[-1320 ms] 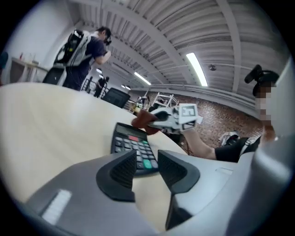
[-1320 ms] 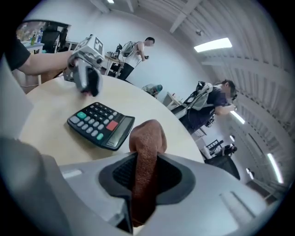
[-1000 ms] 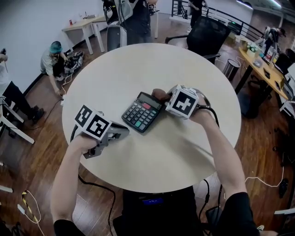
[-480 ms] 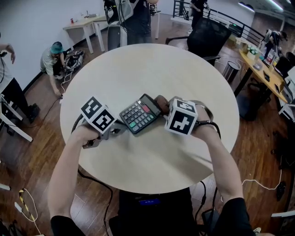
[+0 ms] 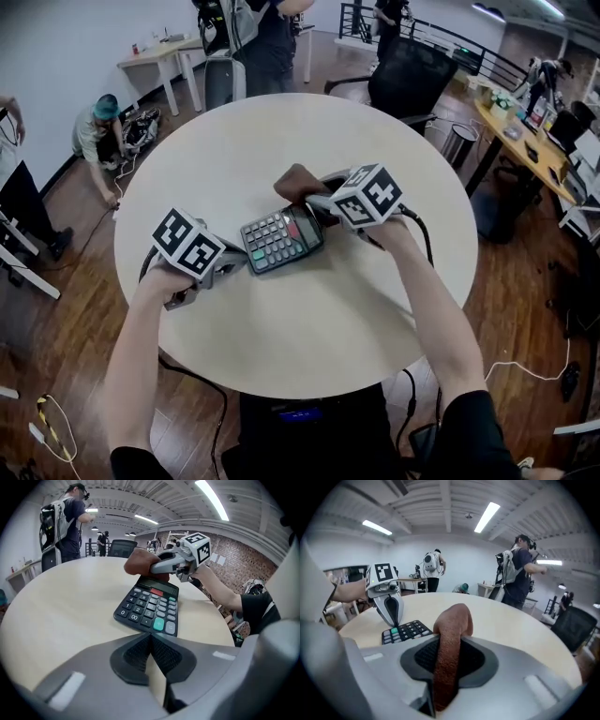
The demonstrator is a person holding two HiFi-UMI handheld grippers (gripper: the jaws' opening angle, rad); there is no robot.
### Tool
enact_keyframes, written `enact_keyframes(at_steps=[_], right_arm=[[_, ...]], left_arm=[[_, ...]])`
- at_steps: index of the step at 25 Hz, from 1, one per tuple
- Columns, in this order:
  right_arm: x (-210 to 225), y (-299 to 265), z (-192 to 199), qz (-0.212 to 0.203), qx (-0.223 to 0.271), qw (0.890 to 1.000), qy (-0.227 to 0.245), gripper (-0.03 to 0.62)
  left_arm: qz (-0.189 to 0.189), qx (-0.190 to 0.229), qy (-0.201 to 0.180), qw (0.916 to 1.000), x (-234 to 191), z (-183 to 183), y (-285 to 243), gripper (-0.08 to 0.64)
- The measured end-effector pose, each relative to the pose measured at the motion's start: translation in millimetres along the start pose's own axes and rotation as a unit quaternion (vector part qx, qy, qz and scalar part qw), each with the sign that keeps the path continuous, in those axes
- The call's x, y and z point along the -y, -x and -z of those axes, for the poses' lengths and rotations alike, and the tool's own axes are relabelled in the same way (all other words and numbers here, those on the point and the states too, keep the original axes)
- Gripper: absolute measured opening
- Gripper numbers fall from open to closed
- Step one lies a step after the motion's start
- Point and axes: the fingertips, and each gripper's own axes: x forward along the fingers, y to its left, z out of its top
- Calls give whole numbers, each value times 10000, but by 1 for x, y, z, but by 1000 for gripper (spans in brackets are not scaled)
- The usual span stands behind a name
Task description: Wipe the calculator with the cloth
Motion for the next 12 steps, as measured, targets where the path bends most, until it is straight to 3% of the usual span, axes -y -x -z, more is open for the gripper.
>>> enact_keyframes(at_steps=[6, 12], right_arm=[[-22, 13, 10, -849, 47, 9952, -484, 89], [-66, 54, 36, -1366, 45, 9894, -499, 89]], left_arm=[[-115, 39, -93, 9999, -1, -1, 0, 6], [-289, 102, -177, 9994, -1, -4, 0, 6]])
